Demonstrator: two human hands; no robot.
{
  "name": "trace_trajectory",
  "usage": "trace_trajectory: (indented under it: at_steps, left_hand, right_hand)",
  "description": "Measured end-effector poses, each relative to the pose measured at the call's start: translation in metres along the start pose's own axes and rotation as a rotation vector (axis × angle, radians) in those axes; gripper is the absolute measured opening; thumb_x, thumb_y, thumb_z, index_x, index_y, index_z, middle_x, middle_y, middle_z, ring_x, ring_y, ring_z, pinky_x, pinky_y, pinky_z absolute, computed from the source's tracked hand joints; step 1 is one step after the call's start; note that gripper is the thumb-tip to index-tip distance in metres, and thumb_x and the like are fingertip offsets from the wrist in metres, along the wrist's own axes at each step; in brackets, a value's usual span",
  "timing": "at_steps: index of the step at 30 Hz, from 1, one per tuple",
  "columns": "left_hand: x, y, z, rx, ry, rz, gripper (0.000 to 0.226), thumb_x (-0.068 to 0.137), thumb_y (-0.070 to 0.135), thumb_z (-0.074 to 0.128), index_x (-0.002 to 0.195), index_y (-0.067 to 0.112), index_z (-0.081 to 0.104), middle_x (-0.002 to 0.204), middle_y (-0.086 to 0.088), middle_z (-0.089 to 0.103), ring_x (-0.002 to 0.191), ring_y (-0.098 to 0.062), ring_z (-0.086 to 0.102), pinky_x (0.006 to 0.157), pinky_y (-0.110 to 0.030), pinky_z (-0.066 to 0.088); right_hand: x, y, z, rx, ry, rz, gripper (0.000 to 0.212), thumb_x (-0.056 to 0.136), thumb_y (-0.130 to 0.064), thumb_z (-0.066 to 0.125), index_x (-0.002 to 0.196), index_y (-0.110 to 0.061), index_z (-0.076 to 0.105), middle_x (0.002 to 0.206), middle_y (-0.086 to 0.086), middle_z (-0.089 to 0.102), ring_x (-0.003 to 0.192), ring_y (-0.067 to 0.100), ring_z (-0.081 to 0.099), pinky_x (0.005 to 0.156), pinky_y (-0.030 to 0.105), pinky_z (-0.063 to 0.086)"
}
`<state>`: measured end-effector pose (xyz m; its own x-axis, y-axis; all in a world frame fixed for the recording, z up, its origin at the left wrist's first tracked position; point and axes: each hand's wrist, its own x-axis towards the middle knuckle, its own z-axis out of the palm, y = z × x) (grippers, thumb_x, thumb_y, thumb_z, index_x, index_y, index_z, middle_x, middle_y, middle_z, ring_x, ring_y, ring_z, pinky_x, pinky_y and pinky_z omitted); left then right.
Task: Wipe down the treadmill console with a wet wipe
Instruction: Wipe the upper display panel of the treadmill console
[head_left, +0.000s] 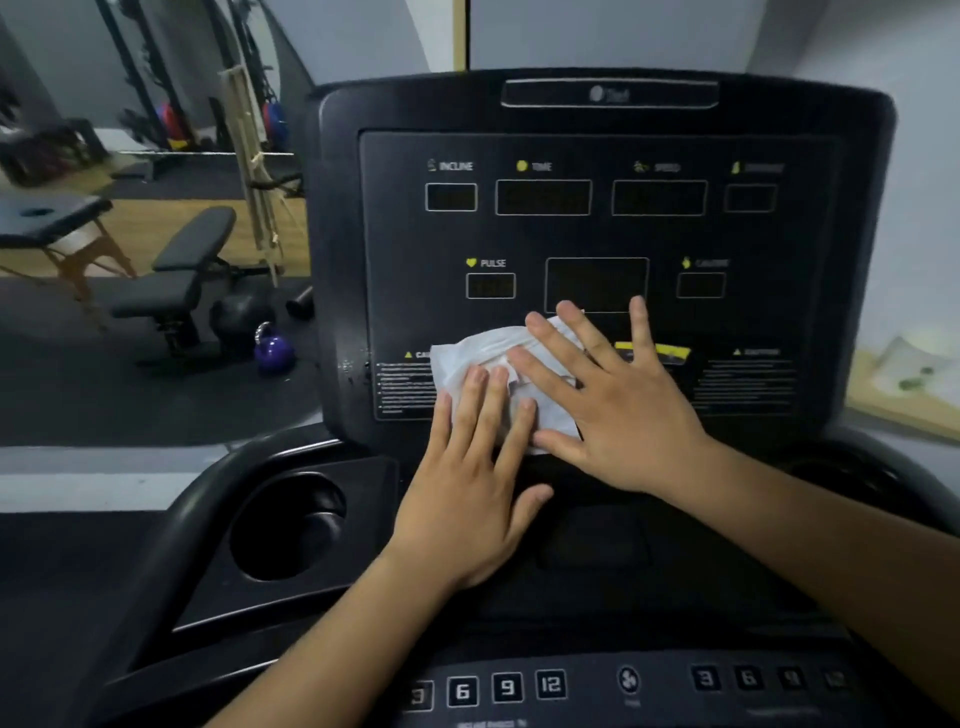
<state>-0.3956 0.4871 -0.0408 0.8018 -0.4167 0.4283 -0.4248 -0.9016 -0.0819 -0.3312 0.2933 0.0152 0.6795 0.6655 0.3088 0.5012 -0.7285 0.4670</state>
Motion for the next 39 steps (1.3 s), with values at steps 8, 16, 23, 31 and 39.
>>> trace_trajectory:
  at_steps: [8,16,23,31,39]
  left_hand:
    - [0.062,0.067,0.007,-0.004,0.004,0.169,0.079,0.099,0.062,0.020,0.157,0.007,0.018,0.164,-0.023,0.001,0.151,-0.041,-0.007,0.121,-0.060,0.007]
    - [0.137,0.113,-0.001,0.079,-0.010,0.222,0.086,0.099,0.063,0.018,0.156,0.005,-0.011,0.162,-0.022,-0.017,0.148,-0.041,-0.022,0.122,-0.057,0.001]
    - [0.253,0.110,-0.048,0.178,0.067,0.258,0.091,0.091,0.067,0.004,0.156,0.006,-0.010,0.164,-0.019,-0.012,0.150,-0.040,-0.015,0.122,-0.055,-0.004]
    - [0.214,0.146,-0.021,0.067,0.040,0.232,0.087,0.093,0.054,0.029,0.156,0.001,0.002,0.164,-0.022,-0.004,0.150,-0.044,-0.010,0.120,-0.058,0.004]
    - [0.119,0.160,0.012,0.033,-0.135,0.362,0.082,0.099,0.059,0.030,0.158,0.007,0.006,0.166,-0.015,-0.003,0.152,-0.035,-0.008,0.121,-0.050,0.004]
  right_hand:
    - [-0.071,0.055,0.008,0.038,-0.038,0.239,0.070,0.096,-0.053,0.032,0.156,-0.024,0.013,0.165,0.008,0.004,0.152,0.029,-0.001,0.114,0.069,0.004]
    - [-0.093,0.089,0.018,0.425,0.137,0.260,0.058,0.101,-0.020,0.030,0.155,-0.005,0.014,0.164,0.010,0.007,0.152,0.019,0.001,0.121,0.046,0.020]
    - [-0.046,0.196,-0.007,0.284,0.187,0.415,0.066,0.102,-0.042,0.018,0.155,-0.008,-0.002,0.164,0.011,-0.007,0.151,0.020,-0.011,0.122,0.037,-0.004]
    - [-0.081,0.160,0.016,0.351,0.193,0.435,0.081,0.099,-0.056,0.018,0.153,0.003,0.005,0.162,0.022,-0.003,0.151,0.030,-0.008,0.123,0.045,-0.001]
    - [-0.169,0.103,0.056,0.391,0.103,0.238,0.075,0.101,-0.053,0.026,0.150,0.004,0.023,0.161,0.022,0.014,0.151,0.033,0.005,0.120,0.050,0.021]
